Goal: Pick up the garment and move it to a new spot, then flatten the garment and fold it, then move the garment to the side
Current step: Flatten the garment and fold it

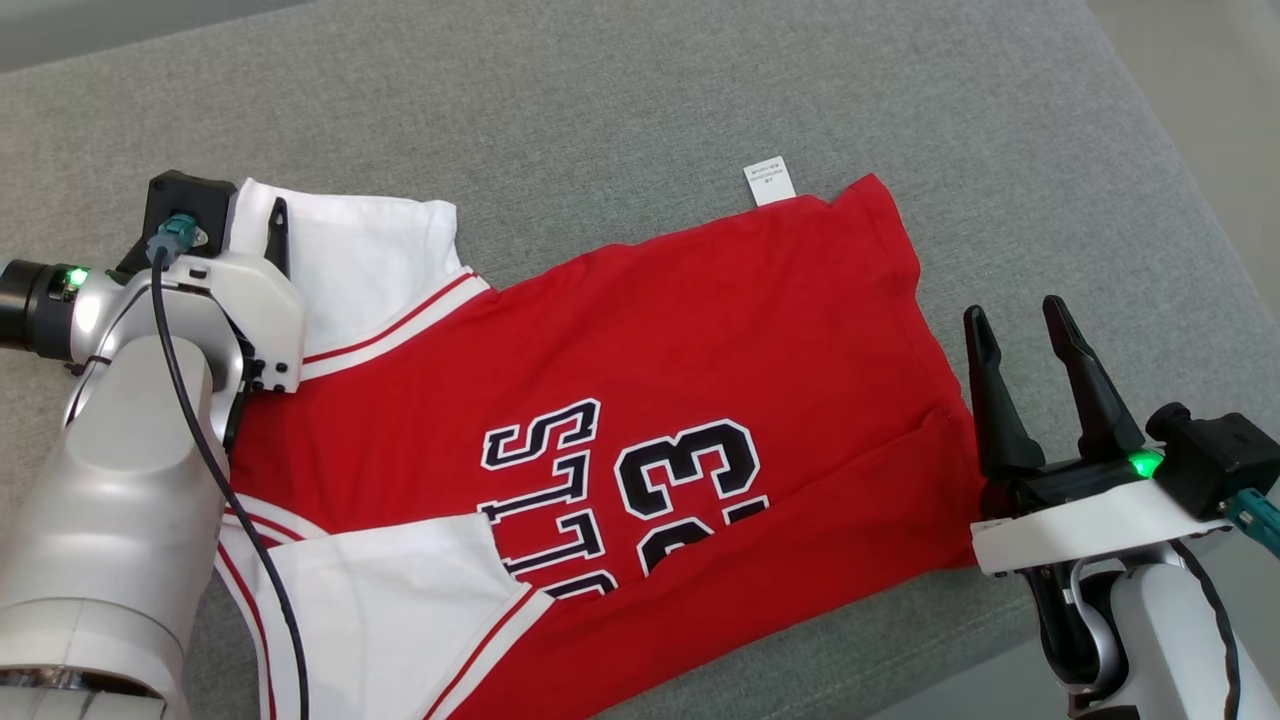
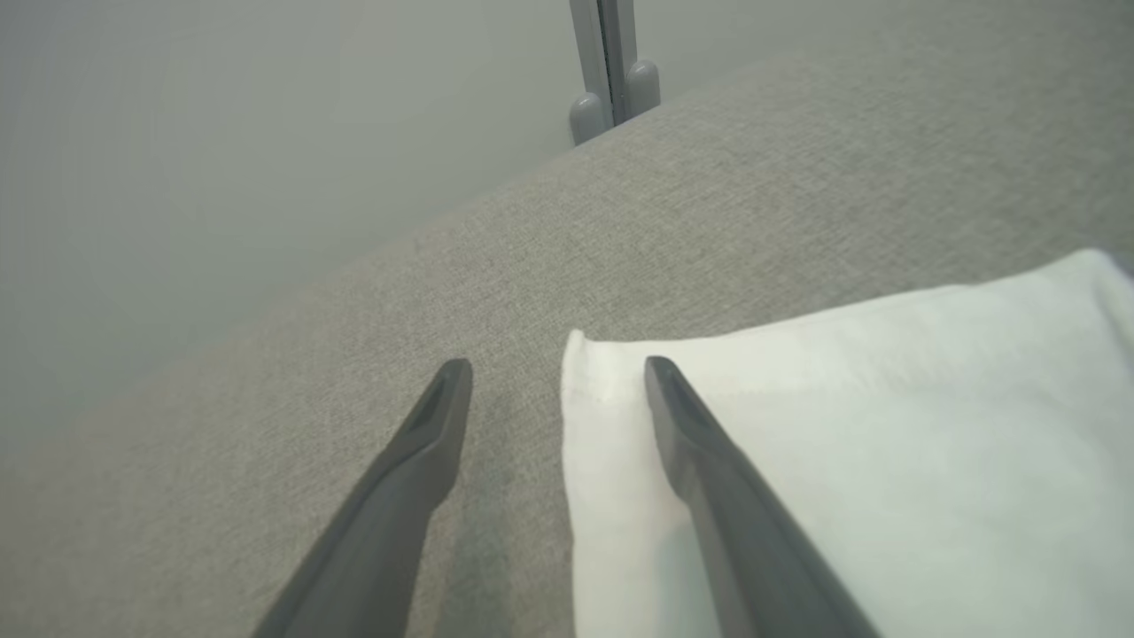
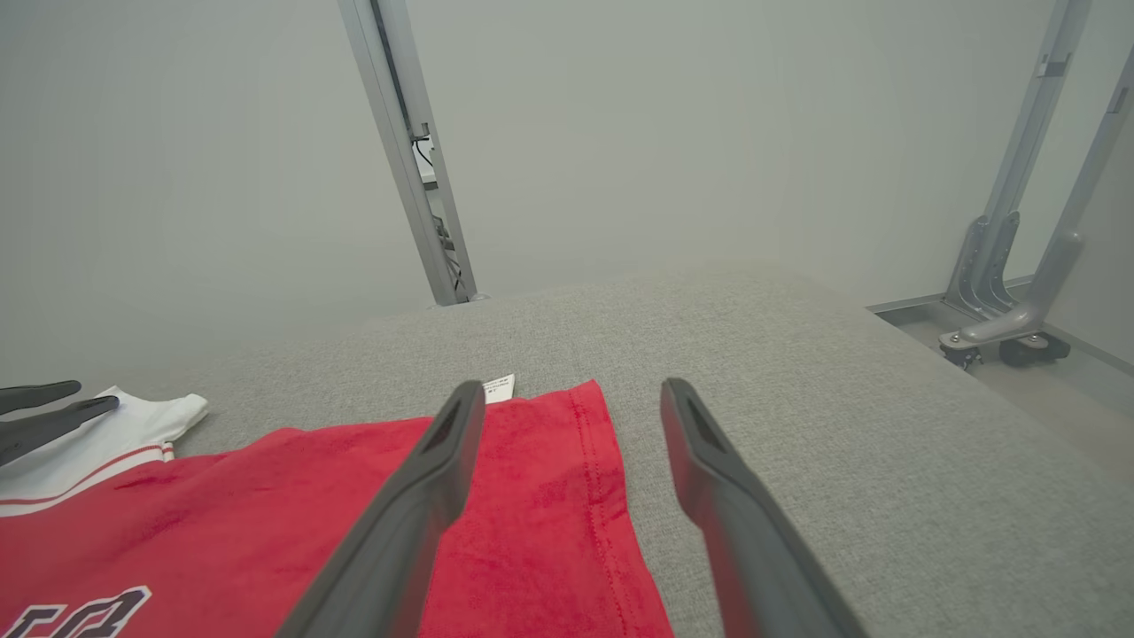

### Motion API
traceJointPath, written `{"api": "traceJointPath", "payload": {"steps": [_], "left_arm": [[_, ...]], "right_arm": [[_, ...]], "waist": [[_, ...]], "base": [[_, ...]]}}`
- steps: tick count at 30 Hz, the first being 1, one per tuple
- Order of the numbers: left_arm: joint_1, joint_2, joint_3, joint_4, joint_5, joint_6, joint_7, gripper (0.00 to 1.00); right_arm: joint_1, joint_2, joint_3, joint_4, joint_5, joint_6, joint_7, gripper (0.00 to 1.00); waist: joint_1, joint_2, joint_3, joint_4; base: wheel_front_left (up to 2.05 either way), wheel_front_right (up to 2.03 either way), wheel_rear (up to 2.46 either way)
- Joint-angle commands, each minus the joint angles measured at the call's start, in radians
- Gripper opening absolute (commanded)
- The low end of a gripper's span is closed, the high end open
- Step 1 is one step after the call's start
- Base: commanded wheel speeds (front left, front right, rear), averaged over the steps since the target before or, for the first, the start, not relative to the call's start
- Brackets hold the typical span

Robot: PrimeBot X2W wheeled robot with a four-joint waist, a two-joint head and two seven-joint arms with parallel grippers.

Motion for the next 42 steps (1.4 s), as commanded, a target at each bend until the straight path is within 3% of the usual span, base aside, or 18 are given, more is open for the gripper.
{"api": "traceJointPath", "payload": {"steps": [1, 5, 6, 8, 9, 20, 28, 35, 42], "left_arm": [[-0.024, 0.005, -0.002, 0.013, 0.0, 0.002, 0.005, 1.0], [-0.044, 0.005, -0.013, 0.037, -0.003, -0.01, 0.022, 1.0], [-0.046, 0.002, -0.015, 0.042, -0.005, -0.015, 0.029, 0.84], [-0.048, -0.001, -0.017, 0.048, -0.009, -0.022, 0.031, 0.18], [-0.05, -0.003, -0.017, 0.049, -0.013, -0.021, 0.019, 0.0], [-0.029, -0.061, -0.042, 0.029, -0.029, -0.059, -0.058, 0.0], [0.029, -0.105, -0.061, -0.097, -0.045, -0.1, -0.071, 0.0], [0.133, -0.125, -0.082, -0.3, -0.054, -0.108, -0.071, 0.0], [0.198, -0.135, -0.116, -0.399, -0.059, -0.119, -0.071, 0.0]], "right_arm": [[-0.01, 0.002, -0.003, -0.004, -0.003, 0.0, -0.005, 1.0], [-0.01, 0.006, -0.005, -0.008, -0.004, 0.0, -0.005, 1.0], [-0.009, 0.007, -0.006, -0.009, -0.004, 0.0, -0.005, 1.0], [-0.006, 0.008, -0.011, -0.008, -0.007, 0.0, -0.005, 1.0], [-0.005, 0.009, -0.015, -0.008, -0.009, 0.0, -0.005, 1.0], [-0.017, -0.018, -0.066, 0.036, -0.041, 0.0, -0.006, 1.0], [-0.089, -0.071, -0.124, 0.192, -0.047, 0.0, -0.005, 1.0], [-0.232, -0.161, -0.098, 0.462, 0.086, 0.0, 0.0, 1.0], [-0.377, -0.24, -0.001, 0.665, 0.27, 0.0, 0.114, 1.0]], "waist": [[0.0, 0.0, 0.005, -0.007], [0.0, 0.0, 0.011, -0.013], [0.0, 0.0, 0.012, -0.013], [0.0, 0.0, 0.013, -0.009], [0.0, 0.0, 0.014, -0.006], [0.0, 0.0, -0.021, 0.085], [0.0, 0.0, -0.059, 0.168], [0.0, 0.0, -0.077, 0.239], [0.0, 0.0, -0.063, 0.296]], "base": [[0.0, 0.0, 0.0], [0.0, 0.0, 0.0], [0.0, 0.0, 0.0], [0.0, 0.0, 0.0], [0.0, 0.0, 0.0], [0.0, 0.0, 0.0], [0.0, 0.0, 0.0], [0.0, 0.0, 0.0], [0.0, 0.0, 0.0]]}}
